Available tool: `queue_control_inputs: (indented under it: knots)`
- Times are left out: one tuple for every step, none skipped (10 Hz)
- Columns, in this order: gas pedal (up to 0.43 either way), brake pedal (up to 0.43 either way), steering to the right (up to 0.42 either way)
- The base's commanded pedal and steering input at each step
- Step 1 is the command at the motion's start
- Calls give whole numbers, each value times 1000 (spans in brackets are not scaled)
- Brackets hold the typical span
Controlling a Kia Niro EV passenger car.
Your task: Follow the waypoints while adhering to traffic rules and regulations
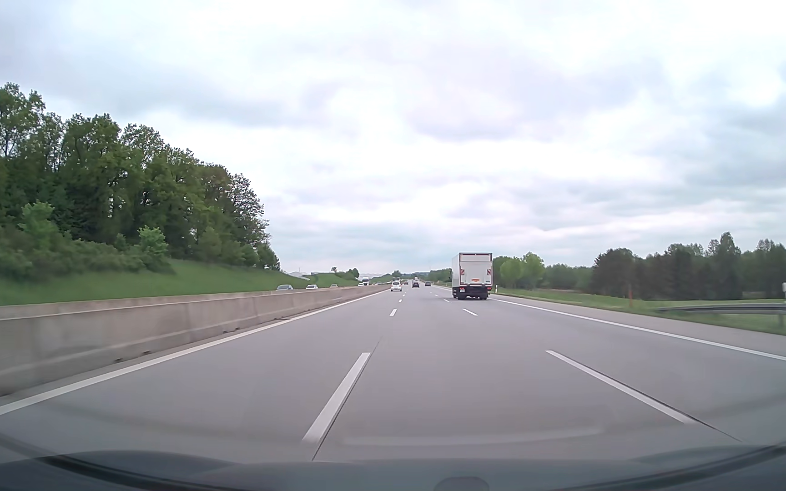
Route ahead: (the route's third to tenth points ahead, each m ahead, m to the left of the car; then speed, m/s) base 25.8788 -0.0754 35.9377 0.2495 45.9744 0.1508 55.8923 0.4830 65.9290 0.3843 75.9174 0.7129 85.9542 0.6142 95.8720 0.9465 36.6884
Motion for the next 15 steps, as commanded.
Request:
queue_control_inputs:
  knots:
    - [260,0,-3]
    - [260,0,-3]
    - [260,0,-3]
    - [260,0,-3]
    - [260,0,-3]
    - [260,0,-3]
    - [260,0,-3]
    - [260,0,-3]
    - [260,0,-2]
    - [260,0,-3]
    - [260,0,-3]
    - [260,0,-3]
    - [260,0,-3]
    - [268,0,-3]
    - [268,0,-3]
